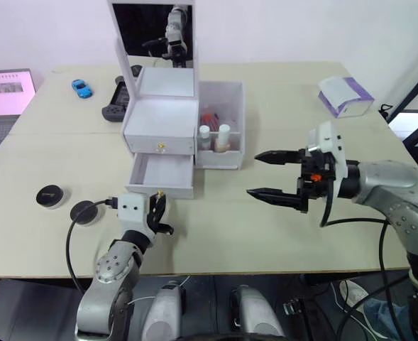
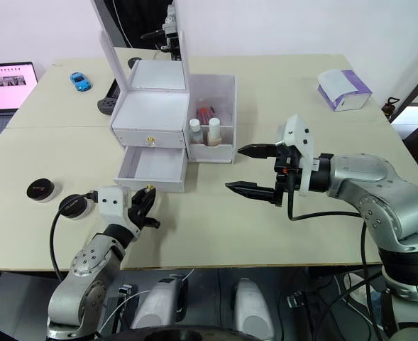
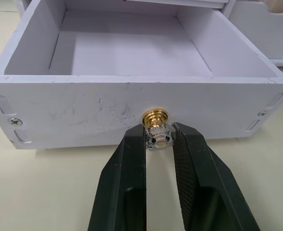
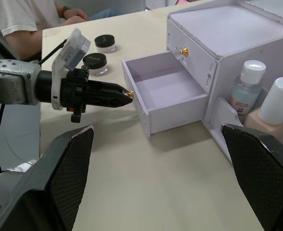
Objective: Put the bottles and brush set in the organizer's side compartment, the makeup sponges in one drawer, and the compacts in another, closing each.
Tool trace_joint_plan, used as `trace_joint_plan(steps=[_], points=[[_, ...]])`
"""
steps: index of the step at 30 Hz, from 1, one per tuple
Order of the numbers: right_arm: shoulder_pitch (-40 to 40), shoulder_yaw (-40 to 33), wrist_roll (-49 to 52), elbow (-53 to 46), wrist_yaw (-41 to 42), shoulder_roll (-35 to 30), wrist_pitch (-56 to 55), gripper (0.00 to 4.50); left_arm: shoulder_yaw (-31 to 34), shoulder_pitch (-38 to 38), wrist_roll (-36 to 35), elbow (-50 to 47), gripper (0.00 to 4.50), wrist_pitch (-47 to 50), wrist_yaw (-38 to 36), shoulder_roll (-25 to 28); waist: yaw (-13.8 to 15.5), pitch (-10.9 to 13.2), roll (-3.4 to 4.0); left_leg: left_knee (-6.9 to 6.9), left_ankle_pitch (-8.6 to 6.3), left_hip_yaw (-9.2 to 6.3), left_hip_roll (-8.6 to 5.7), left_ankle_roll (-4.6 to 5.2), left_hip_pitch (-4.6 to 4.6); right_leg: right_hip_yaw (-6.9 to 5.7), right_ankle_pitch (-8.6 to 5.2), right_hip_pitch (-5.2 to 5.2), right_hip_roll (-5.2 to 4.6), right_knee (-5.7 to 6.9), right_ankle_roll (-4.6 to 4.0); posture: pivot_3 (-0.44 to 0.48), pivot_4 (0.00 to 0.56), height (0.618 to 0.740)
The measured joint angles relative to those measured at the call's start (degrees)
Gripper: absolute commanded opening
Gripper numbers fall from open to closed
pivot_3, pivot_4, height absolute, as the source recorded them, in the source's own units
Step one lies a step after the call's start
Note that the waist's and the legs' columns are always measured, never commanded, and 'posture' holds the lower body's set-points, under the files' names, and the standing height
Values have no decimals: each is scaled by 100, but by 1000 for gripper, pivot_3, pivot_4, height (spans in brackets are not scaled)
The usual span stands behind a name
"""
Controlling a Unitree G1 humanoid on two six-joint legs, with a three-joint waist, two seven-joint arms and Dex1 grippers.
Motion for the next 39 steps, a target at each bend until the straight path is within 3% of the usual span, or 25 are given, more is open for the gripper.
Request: trace_joint_plan(steps=[8, 9, 14, 17, 20, 27, 33, 39], points=[[37, -8, -49, 120, 106, 0, -87, 4500, 255, 292, -522, -677, 4339, 309, -243, 296, -3, 0, 0, -2, 0, -1, 1, 0, -1, 0, -4, -3, 0, 0, -8, 0, 150, 740], [73, -10, -41, 147, 117, 0, -87, 4500, 394, 313, -614, -785, 4478, 376, -258, 335, -4, 0, 0, -2, 0, -1, 2, 0, -1, 0, -6, -3, 0, 0, -10, 0, 150, 740], [602, -112, -64, 237, 257, -3, -253, 4500, 1057, 614, -1008, -1236, 4478, 403, -577, 818, 1, 1, -2, -3, -1, 1, 2, 1, -2, 0, -6, 0, -2, -10, -11, 0, 150, 740], [1117, -577, -112, 704, 390, 115, -690, 4500, 2093, 1044, -1417, -1231, 4478, -45, -1382, 1569, -2, 3, -3, -4, -1, 7, 5, 0, -2, -2, -9, -3, -6, -13, -18, 0, 150, 740], [1248, -835, -348, 1211, 480, 138, -1187, 4500, 2974, 1181, -1798, -881, 4478, -498, -2032, 1971, -6, 2, 6, -2, -2, 16, 5, 0, 0, 0, -7, -3, -12, -18, -20, 0, 150, 740], [1271, -1015, -1345, 2856, 551, 151, -2599, 4500, 4703, 1318, -2045, 1595, 4478, -1279, -3255, 3134, -39, 4, 5, -20, -2, 22, 6, 1, 0, 0, -7, -10, -12, -29, -21, 0, 150, 740], [915, -1031, -1850, 3862, 497, 184, -3526, 4500, 5296, 1359, -2089, 3652, 4478, -1607, -4300, 4046, -102, 4, 6, -28, -2, 23, 10, 1, 2, 1, -5, -14, -16, -36, -23, 0, 150, 740], [629, -1132, -2080, 4953, 685, 76, -4012, 4500, 5639, 1407, -2105, 4733, 4478, -1916, -4938, 4249, -161, 4, 8, -43, -2, 33, 15, 0, 5, 5, -3, -10, -29, -47, -25, 0, 150, 740]])
